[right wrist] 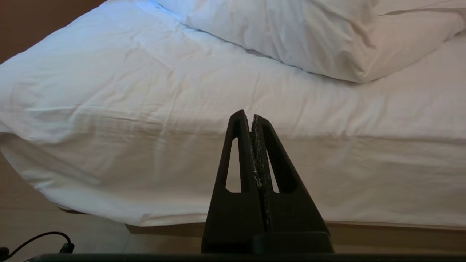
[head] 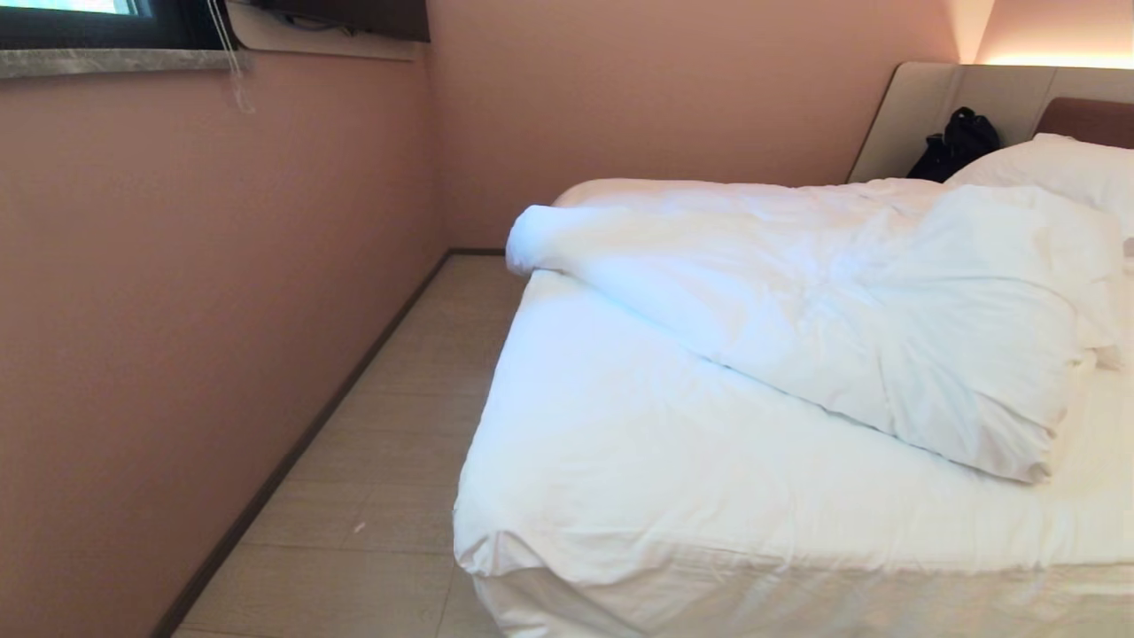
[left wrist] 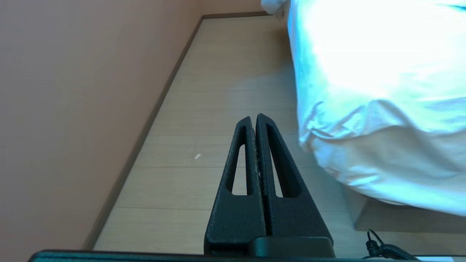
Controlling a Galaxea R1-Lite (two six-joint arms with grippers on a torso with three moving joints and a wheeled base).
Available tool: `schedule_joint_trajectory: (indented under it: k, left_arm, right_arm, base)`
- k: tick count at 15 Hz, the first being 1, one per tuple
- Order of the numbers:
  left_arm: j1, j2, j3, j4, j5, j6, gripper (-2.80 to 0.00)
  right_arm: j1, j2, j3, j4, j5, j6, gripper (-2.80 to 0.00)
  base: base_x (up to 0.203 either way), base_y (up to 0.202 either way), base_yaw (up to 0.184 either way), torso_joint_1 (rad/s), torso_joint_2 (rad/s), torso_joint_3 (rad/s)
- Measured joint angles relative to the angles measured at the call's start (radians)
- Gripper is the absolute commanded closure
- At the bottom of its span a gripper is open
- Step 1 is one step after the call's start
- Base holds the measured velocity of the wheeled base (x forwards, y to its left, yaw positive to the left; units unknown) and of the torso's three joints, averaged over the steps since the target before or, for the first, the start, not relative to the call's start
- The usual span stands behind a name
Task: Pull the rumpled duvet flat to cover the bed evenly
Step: Hold the folded corner of the quilt
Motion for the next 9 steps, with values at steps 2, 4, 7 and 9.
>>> schedule_joint_trajectory:
  k: [2, 4, 7, 9]
  left_arm:
    - [0.000, 0.000, 0.000, 0.000, 0.000, -0.001, 0.00]
    - [0.000, 0.000, 0.000, 0.000, 0.001, -0.002, 0.00]
    - [0.000, 0.000, 0.000, 0.000, 0.001, -0.001, 0.00]
    - [-0.001, 0.000, 0.000, -0.001, 0.001, -0.002, 0.00]
  right_arm:
    - [0.000, 0.000, 0.000, 0.000, 0.000, 0.000, 0.00]
    - [0.000, 0.000, 0.000, 0.000, 0.000, 0.000, 0.00]
    - [0.000, 0.000, 0.000, 0.000, -0.001, 0.000, 0.00]
    - [0.000, 0.000, 0.000, 0.000, -0.001, 0.000, 0.00]
  base:
    - [0.000, -0.193, -0.004, 0.002, 0.00, 0.003]
    - [0.000, -0.195, 0.000, 0.002, 0.00, 0.002]
    - [0.000, -0.193, 0.001, 0.002, 0.00, 0.003]
    - [0.000, -0.193, 0.001, 0.003, 0.00, 0.004]
